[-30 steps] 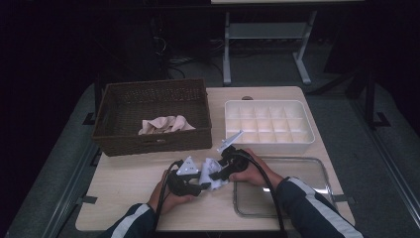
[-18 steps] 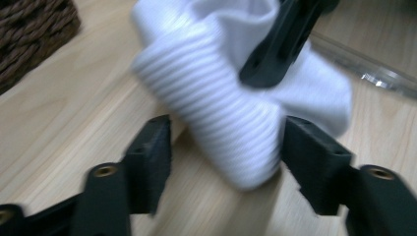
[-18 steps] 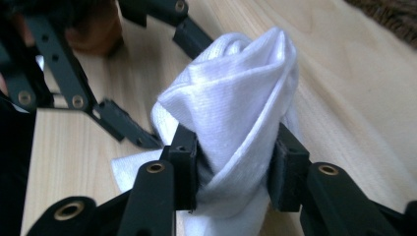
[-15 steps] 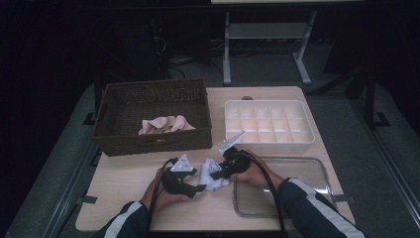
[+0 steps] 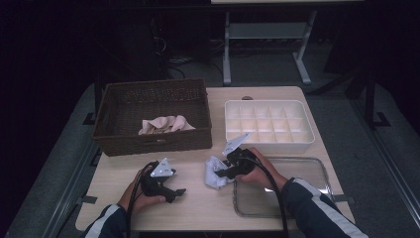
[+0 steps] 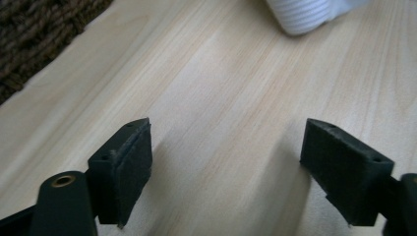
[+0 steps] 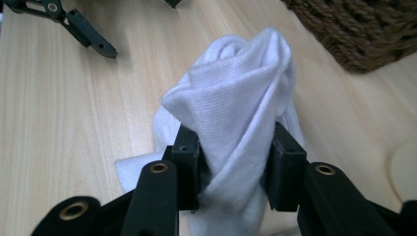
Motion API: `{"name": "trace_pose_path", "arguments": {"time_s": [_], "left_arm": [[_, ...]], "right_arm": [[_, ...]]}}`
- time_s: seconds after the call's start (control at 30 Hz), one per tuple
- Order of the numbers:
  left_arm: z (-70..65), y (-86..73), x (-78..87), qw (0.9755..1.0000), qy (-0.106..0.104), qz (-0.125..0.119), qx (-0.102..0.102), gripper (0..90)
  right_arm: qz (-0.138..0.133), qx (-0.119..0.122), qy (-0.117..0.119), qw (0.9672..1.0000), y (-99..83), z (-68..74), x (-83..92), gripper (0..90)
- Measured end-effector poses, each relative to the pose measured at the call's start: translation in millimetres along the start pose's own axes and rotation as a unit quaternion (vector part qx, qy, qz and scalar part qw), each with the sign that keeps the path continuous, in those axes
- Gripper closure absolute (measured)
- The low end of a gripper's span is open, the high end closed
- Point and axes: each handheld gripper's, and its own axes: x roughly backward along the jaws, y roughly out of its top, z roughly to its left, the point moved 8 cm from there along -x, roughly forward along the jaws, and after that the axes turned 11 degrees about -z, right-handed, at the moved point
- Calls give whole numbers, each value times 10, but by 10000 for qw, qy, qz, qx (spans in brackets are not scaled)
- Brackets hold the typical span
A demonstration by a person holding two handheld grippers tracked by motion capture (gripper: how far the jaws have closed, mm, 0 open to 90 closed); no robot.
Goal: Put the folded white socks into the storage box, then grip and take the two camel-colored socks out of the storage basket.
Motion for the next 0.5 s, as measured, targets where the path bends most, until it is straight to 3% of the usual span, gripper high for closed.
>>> {"name": "trace_pose_path", "arguments": {"time_s": [0.13, 0.4, 0.43, 0.5], "left_arm": [[20, -7, -15, 9998, -2, -198, 1, 164], [42, -1, -25, 9998, 23, -205, 17, 165], [44, -1, -26, 9998, 25, -201, 16, 165], [47, 0, -29, 9998, 29, -209, 17, 165]], "right_arm": [[-36, 114, -123, 9999, 17, -15, 70, 628], [-24, 284, -194, 9994, 40, -36, 117, 628], [-22, 165, -213, 9996, 46, -12, 127, 628], [-14, 161, -235, 9996, 42, -9, 145, 627]]}}
